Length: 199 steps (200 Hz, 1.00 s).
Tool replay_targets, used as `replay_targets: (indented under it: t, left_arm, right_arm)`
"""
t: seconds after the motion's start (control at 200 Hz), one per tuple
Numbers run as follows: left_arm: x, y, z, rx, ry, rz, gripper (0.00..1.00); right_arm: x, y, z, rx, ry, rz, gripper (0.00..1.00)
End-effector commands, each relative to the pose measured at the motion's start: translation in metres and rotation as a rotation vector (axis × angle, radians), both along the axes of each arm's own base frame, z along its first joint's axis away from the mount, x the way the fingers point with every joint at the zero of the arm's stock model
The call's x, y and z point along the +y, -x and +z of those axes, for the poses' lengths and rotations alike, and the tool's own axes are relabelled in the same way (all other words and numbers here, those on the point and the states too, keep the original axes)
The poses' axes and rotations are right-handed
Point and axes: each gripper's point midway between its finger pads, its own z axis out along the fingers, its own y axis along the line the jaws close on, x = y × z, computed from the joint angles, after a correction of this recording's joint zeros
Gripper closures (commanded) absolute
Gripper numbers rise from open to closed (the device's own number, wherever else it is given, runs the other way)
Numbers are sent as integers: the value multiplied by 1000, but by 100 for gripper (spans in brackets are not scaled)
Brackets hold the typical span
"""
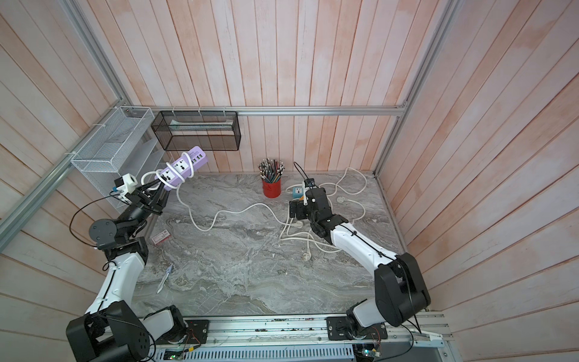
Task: Unwrap the cord wrapped around the power strip
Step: Unwrap the power cord from the power strip.
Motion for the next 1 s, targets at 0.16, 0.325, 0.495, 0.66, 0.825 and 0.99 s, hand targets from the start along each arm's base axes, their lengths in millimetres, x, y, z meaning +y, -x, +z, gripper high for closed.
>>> replay_targets:
  t: [0.16,0.325,0.495,0.66,0.825,0.99]
  left_arm:
    - [-14,2,4,-41,-81,-9,100]
    - [-35,-1,9,-45,-81,-53,100]
    - [-56,-3,14,-53,-63,-105,100]
    - [-75,1,23,-68,-40,-152,100]
    - [-84,6,26,-69,-11,-180,100]
    - [-93,12,27,-72,39,-221,100]
  right_arm:
    - [20,22,56,-234,49,88,2]
    - [36,35,76,-309,-48,185,2]
    - [55,49,93,-353,-167,297,2]
    - [74,74,104,-458,-260,402,2]
    - [100,92,106,-546,-288,482,2]
    - [130,102,118,-643,-333,557,2]
